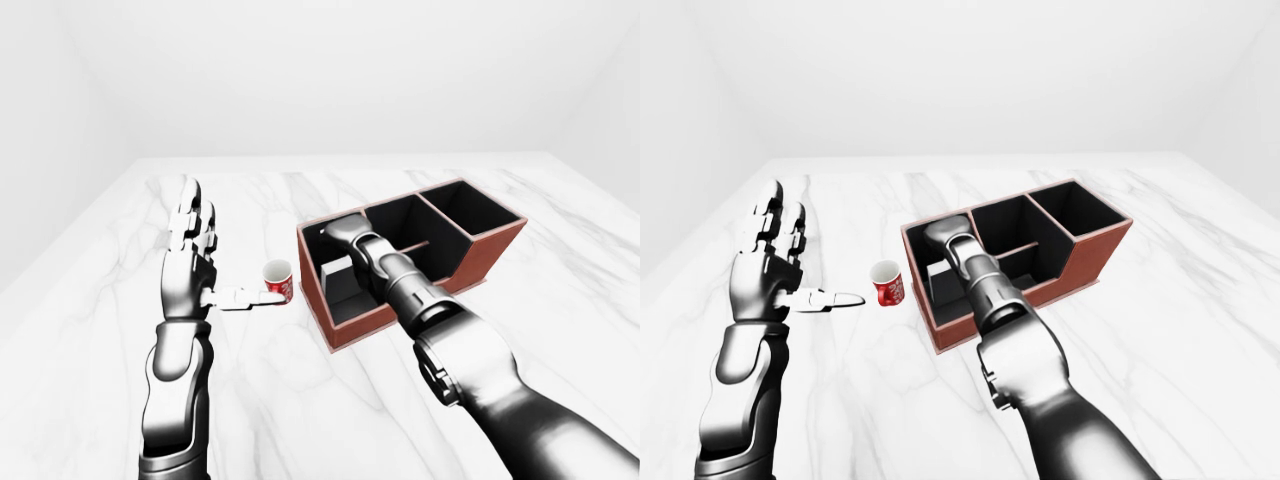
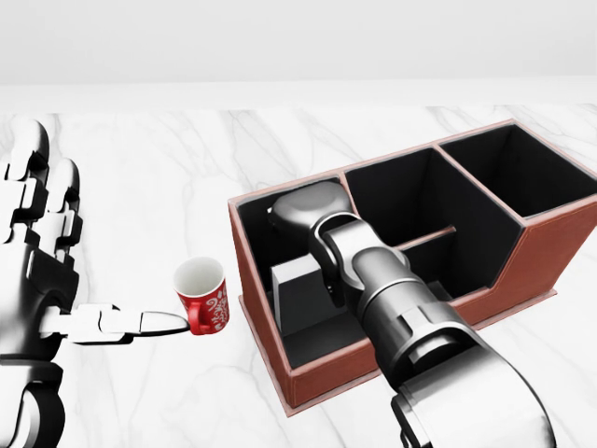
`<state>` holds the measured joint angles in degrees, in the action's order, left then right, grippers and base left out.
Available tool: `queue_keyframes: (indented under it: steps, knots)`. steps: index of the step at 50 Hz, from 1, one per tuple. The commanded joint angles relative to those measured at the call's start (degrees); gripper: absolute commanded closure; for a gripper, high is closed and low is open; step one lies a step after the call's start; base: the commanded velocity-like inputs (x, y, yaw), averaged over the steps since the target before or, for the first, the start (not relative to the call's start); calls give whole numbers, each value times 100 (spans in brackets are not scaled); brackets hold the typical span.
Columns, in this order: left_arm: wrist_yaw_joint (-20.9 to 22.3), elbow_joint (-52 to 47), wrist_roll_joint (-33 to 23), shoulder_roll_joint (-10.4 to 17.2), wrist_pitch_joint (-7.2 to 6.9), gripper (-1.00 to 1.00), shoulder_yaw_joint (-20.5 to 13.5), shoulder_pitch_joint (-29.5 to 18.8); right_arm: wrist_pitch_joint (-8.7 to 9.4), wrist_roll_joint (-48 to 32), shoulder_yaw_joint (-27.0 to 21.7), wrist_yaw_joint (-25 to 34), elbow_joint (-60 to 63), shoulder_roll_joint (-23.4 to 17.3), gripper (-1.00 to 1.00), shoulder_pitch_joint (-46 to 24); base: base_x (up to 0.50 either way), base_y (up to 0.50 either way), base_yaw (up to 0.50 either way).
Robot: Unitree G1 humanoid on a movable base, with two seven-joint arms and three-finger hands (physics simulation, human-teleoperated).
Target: Pick up the book and place it in the left compartment of the caddy.
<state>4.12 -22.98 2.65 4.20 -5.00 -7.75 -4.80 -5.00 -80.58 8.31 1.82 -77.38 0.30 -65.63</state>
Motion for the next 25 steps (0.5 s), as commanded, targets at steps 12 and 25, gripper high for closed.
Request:
queue_keyframes:
  steps: [12,25]
  knots:
    - [-29,-341,-51,-19,0,-100,65,-57,0,852,-297,1116,2367,-806,-100,596,0,0,0]
    - [-32,-460,-70,-19,0,-100,119,-165,0,2820,-875,3818,6134,-1273,-100,863,0,0,0]
